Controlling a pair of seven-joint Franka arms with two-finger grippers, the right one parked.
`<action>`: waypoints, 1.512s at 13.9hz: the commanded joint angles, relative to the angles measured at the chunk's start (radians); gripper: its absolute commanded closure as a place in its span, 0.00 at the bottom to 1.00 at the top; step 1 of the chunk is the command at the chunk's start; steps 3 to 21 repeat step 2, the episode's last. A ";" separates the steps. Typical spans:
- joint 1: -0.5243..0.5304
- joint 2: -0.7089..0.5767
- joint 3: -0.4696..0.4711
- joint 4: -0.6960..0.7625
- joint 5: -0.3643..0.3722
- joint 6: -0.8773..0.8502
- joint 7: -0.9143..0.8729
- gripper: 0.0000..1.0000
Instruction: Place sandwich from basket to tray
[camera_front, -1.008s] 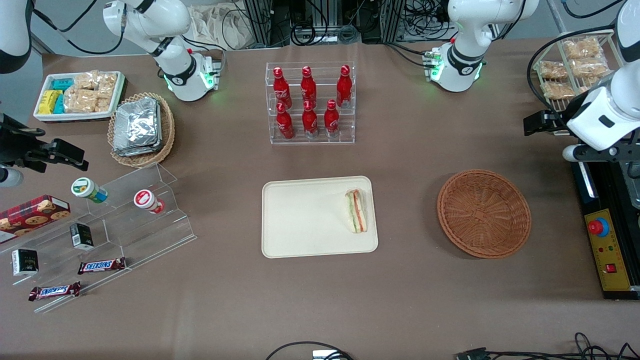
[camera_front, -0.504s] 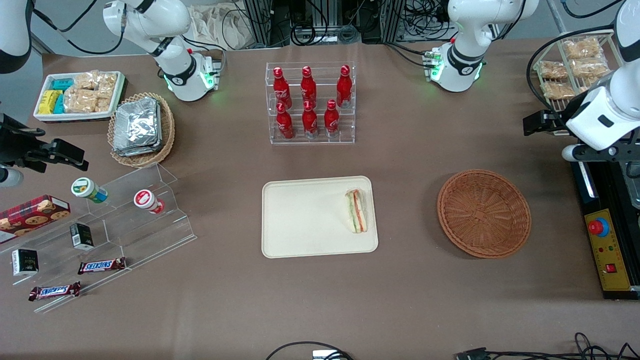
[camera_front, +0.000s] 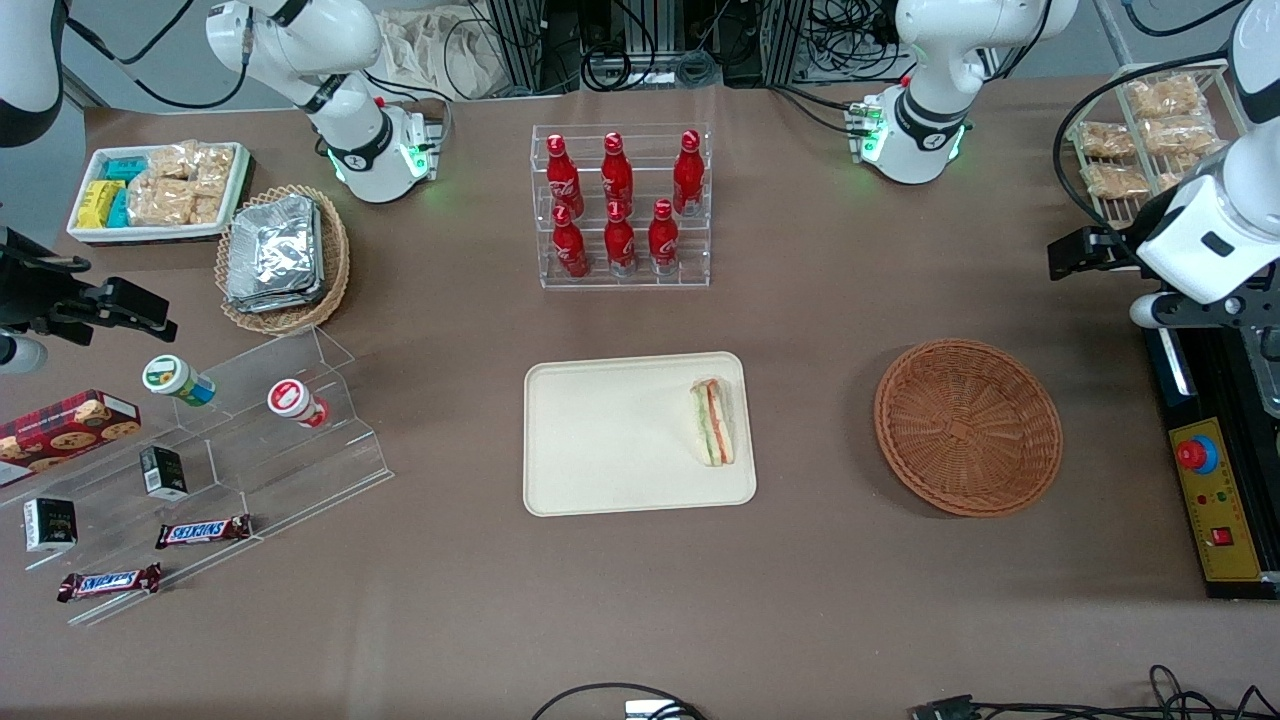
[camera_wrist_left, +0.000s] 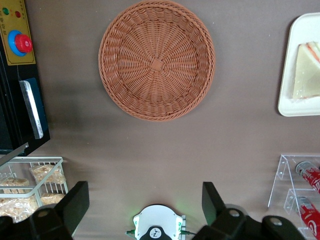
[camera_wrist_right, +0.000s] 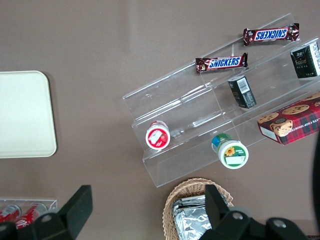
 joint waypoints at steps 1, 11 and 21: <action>0.016 -0.030 -0.013 -0.031 0.004 0.019 -0.025 0.00; 0.016 -0.030 -0.013 -0.031 0.004 0.019 -0.025 0.00; 0.016 -0.030 -0.013 -0.031 0.004 0.019 -0.025 0.00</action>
